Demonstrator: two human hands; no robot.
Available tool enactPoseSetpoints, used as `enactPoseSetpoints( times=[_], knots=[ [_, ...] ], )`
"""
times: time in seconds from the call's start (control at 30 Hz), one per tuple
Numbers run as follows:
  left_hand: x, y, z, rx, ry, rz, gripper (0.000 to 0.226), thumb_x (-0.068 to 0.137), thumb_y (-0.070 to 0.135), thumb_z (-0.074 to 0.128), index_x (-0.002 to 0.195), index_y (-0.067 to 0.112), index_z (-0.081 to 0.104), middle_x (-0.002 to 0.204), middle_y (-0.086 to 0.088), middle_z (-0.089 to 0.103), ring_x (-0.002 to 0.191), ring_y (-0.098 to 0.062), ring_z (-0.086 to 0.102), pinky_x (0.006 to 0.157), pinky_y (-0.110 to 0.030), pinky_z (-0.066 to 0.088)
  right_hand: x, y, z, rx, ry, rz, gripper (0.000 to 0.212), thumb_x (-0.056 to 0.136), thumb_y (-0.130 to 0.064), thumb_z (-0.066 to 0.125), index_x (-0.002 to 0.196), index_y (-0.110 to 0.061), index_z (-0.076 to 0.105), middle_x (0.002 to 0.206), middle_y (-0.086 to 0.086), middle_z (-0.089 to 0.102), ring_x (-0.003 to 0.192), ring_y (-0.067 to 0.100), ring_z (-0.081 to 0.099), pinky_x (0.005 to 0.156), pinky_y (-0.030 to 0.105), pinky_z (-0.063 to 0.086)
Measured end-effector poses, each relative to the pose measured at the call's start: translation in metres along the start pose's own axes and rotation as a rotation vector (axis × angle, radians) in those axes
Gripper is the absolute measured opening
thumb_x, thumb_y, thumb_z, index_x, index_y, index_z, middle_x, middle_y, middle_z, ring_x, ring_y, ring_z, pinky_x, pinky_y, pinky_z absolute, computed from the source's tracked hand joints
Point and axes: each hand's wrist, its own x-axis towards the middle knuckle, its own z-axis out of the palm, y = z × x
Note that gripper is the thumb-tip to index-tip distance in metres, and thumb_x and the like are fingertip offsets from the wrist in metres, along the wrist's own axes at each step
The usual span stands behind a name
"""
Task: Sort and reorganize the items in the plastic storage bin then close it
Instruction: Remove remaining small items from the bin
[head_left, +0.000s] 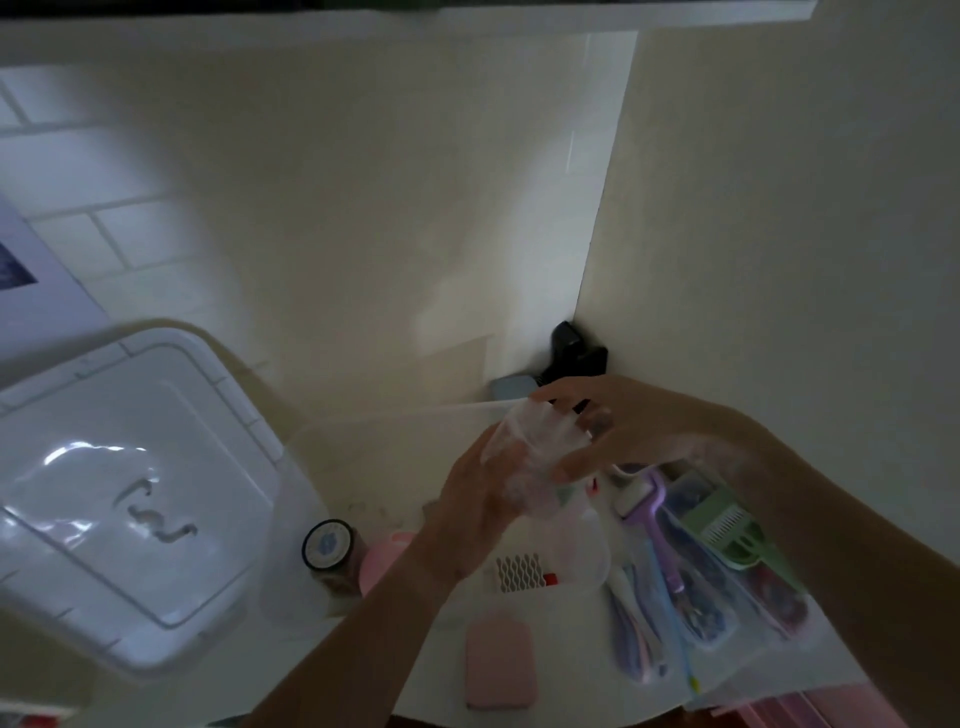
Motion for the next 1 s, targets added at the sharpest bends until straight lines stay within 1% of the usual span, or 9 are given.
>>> enactPoseSetpoints(
  times=[0.07, 0.13, 0.2, 0.3, 0.47, 0.63, 0.77, 0.9, 1.0],
  knots=[
    [0.003, -0.002, 0.004, -0.213, -0.045, -0.139, 0.060, 0.098, 0.046, 0.057, 0.146, 0.013, 0.047, 0.149, -0.016, 0.049, 0.142, -0.041, 0.037, 0.115, -0.059, 0.025, 0.001, -0.004, -0.001, -0.118, 0.017, -0.017, 0.084, 0.061, -0.049, 0.087, 0.135, -0.045, 0.046, 0.122, -0.021, 0.058, 0.109, 0.005, 0.061, 0.094, 0.028, 0.053],
    [0.004, 0.002, 0.010, -0.355, -0.038, -0.257, 0.070, 0.094, 0.061, 0.054, 0.146, 0.016, 0.048, 0.145, -0.015, 0.053, 0.133, -0.040, 0.048, 0.109, -0.055, 0.035, 0.000, -0.007, -0.002, -0.181, 0.012, -0.034, 0.090, 0.064, -0.047, 0.087, 0.141, -0.043, 0.040, 0.126, -0.022, 0.053, 0.112, 0.003, 0.057, 0.097, 0.028, 0.050],
    [0.003, 0.004, 0.013, -0.433, -0.035, -0.408, 0.076, 0.090, 0.069, 0.050, 0.143, 0.014, 0.052, 0.128, -0.018, 0.063, 0.104, -0.038, 0.062, 0.089, -0.047, 0.052, -0.002, -0.008, -0.004, -0.184, -0.044, -0.044, 0.093, 0.062, -0.043, 0.088, 0.141, -0.046, 0.038, 0.125, -0.028, 0.049, 0.111, -0.001, 0.054, 0.096, 0.024, 0.049],
    [0.003, 0.007, 0.013, -0.442, -0.083, -0.532, 0.082, 0.090, 0.071, 0.044, 0.144, 0.009, 0.050, 0.117, -0.021, 0.065, 0.090, -0.038, 0.062, 0.077, -0.042, 0.055, -0.002, -0.006, -0.007, -0.195, -0.146, -0.034, 0.096, 0.063, -0.036, 0.089, 0.142, -0.044, 0.035, 0.128, -0.028, 0.047, 0.117, 0.000, 0.052, 0.100, 0.026, 0.049],
    [0.000, 0.015, 0.016, -0.426, -0.122, -0.513, 0.083, 0.085, 0.063, 0.057, 0.145, 0.007, 0.047, 0.121, -0.020, 0.059, 0.094, -0.037, 0.059, 0.080, -0.043, 0.053, -0.004, 0.002, -0.009, -0.125, -0.179, -0.066, 0.094, 0.070, -0.022, 0.087, 0.142, -0.048, 0.032, 0.126, -0.029, 0.046, 0.123, 0.000, 0.050, 0.101, 0.026, 0.049],
    [0.003, 0.013, 0.011, -0.315, -0.284, -0.606, 0.085, 0.088, 0.070, 0.044, 0.138, 0.002, 0.050, 0.108, -0.022, 0.059, 0.081, -0.036, 0.060, 0.063, -0.031, 0.054, -0.007, 0.004, -0.002, -0.050, -0.212, -0.128, 0.090, 0.069, -0.024, 0.088, 0.135, -0.058, 0.038, 0.130, -0.025, 0.047, 0.120, 0.000, 0.051, 0.095, 0.038, 0.055],
    [0.003, 0.016, 0.008, -0.380, -0.398, -0.640, 0.087, 0.087, 0.074, 0.045, 0.138, 0.004, 0.049, 0.116, -0.024, 0.053, 0.088, -0.035, 0.062, 0.066, -0.032, 0.057, -0.011, 0.005, -0.001, 0.004, -0.206, -0.151, 0.090, 0.067, -0.020, 0.089, 0.127, -0.065, 0.040, 0.130, -0.027, 0.048, 0.126, 0.002, 0.049, 0.101, 0.038, 0.051],
    [-0.003, 0.009, 0.014, -0.467, -0.279, -0.457, 0.082, 0.090, 0.064, 0.052, 0.147, 0.005, 0.043, 0.139, -0.024, 0.050, 0.114, -0.045, 0.051, 0.075, -0.039, 0.058, -0.012, 0.007, -0.005, 0.033, -0.174, -0.161, 0.090, 0.069, -0.015, 0.087, 0.133, -0.057, 0.041, 0.134, -0.026, 0.049, 0.128, 0.004, 0.049, 0.103, 0.042, 0.049],
    [-0.008, 0.005, 0.017, -0.448, -0.219, -0.342, 0.071, 0.087, 0.046, 0.062, 0.141, 0.002, 0.050, 0.135, -0.028, 0.050, 0.106, -0.047, 0.055, 0.071, -0.036, 0.058, -0.010, 0.006, -0.006, 0.050, -0.123, -0.158, 0.087, 0.069, -0.020, 0.087, 0.135, -0.054, 0.042, 0.133, -0.021, 0.052, 0.124, 0.009, 0.054, 0.101, 0.041, 0.050]
  ],
)
